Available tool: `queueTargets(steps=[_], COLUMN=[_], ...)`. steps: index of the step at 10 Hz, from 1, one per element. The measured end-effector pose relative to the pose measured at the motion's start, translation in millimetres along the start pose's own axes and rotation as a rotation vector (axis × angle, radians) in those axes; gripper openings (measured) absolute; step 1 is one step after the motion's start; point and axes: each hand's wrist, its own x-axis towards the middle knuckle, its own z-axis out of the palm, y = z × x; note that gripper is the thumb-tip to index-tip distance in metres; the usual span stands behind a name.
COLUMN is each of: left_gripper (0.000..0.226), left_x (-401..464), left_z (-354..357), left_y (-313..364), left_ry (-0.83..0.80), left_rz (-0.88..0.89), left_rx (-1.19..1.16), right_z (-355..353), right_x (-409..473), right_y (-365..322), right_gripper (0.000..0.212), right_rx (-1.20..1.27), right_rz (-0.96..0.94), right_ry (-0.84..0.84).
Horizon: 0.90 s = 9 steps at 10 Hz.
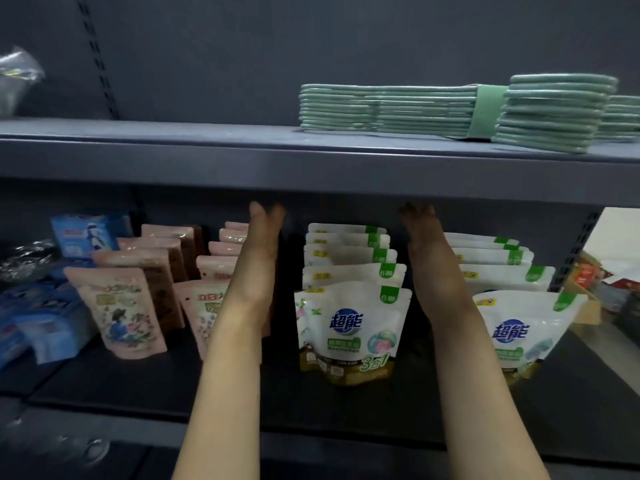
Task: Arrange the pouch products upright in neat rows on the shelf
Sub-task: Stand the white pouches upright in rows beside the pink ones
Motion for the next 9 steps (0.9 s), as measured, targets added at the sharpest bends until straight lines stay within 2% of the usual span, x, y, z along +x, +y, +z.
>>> queueTargets(steps=[1, 2, 3, 4, 5, 6, 7, 8, 9], left_gripper=[0.061, 0.063, 0.061, 0.051, 0.022, 0.019, 0.022, 0.049, 0.062], left_x=[-8, -13, -19, -15, -10, -6, 6, 14, 11], left_z=[-11, -26, -47, -75, -104, -127, -151, -165, -164], left_y=[14, 23, 28, 30, 29, 27, 14, -1, -5], left_ry=[0.034, 0.093, 0.134, 0.252, 0.385, 0.391, 0.333, 0.185, 0.078], left_rz=[0.045, 0.072, 0.085, 0.146, 0.180, 0.134, 0.045, -0.075, -0.129], left_rx=[0.044, 0.064, 0.072, 0.115, 0.137, 0.138, 0.204, 0.234, 0.192], right_z=[18, 45, 67, 99, 130, 162, 188, 203, 206], right_x=[6, -3, -10, -13, -12, -10, -9, -14, -9], right_y=[5, -9, -16, -22, -13, -3, 14, 26, 35], right_gripper=[0.054, 0.057, 0.058, 0.050, 0.048, 0.055, 0.018, 0.041, 0.056], right_rx=[-0.034, 0.033, 0.152, 0.150, 0.122, 0.096, 0.143, 0.095, 0.085], right_rz=[-0.023, -0.068, -0.093, -0.061, -0.120, -0.074, -0.037, 0.022, 0.101], right_ry=[-0.032, -0.008, -0.114, -0.085, -0.001, 0.063, 0.124, 0.191, 0.227])
